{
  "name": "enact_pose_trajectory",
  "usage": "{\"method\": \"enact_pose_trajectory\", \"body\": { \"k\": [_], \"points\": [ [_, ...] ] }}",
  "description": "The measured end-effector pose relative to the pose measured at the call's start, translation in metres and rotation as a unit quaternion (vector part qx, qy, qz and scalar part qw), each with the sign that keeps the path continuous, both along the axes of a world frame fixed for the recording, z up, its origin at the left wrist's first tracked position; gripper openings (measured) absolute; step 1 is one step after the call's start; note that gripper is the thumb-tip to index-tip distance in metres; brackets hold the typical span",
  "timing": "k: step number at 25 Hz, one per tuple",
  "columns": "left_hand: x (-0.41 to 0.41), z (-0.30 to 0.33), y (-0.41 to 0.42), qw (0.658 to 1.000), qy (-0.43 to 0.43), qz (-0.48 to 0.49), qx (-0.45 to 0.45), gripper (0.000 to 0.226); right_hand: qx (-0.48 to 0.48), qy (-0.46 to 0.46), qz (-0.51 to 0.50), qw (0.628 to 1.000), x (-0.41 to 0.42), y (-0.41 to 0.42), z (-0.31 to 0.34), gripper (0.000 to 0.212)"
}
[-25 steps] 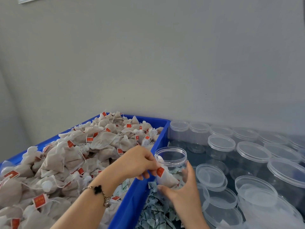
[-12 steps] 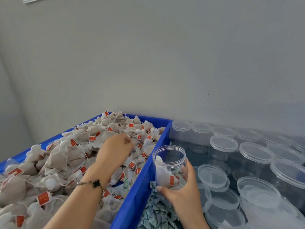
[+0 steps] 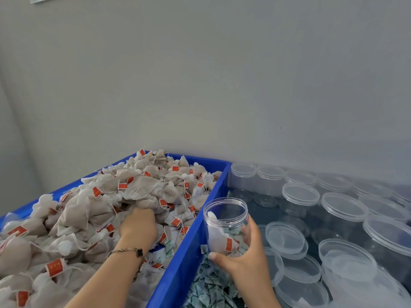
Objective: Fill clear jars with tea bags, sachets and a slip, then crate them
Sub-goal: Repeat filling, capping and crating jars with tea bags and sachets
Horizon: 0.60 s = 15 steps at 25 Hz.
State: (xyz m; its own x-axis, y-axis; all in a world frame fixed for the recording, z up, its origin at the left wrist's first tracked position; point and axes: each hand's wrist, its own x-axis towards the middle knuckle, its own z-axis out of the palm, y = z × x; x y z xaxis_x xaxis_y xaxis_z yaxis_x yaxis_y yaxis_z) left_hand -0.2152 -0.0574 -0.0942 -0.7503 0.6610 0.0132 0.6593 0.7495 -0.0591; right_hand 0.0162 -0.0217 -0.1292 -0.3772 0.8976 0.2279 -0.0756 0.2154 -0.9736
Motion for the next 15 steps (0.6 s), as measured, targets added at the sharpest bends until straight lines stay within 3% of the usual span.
{"method": "enact_pose_trajectory", "body": {
  "k": [8, 15],
  "points": [
    [0.02, -0.02, 0.0, 0.992, 0.087, -0.041, -0.077, 0.027, -0.002, -0.022, 0.003, 1.0, 0.001, -0.003, 0.003, 0.121],
    [0.009, 0.013, -0.007, 0.998, 0.024, -0.033, -0.04, 0.03, -0.011, -0.024, 0.001, 1.0, 0.001, -0.001, 0.003, 0.121]
  ]
}}
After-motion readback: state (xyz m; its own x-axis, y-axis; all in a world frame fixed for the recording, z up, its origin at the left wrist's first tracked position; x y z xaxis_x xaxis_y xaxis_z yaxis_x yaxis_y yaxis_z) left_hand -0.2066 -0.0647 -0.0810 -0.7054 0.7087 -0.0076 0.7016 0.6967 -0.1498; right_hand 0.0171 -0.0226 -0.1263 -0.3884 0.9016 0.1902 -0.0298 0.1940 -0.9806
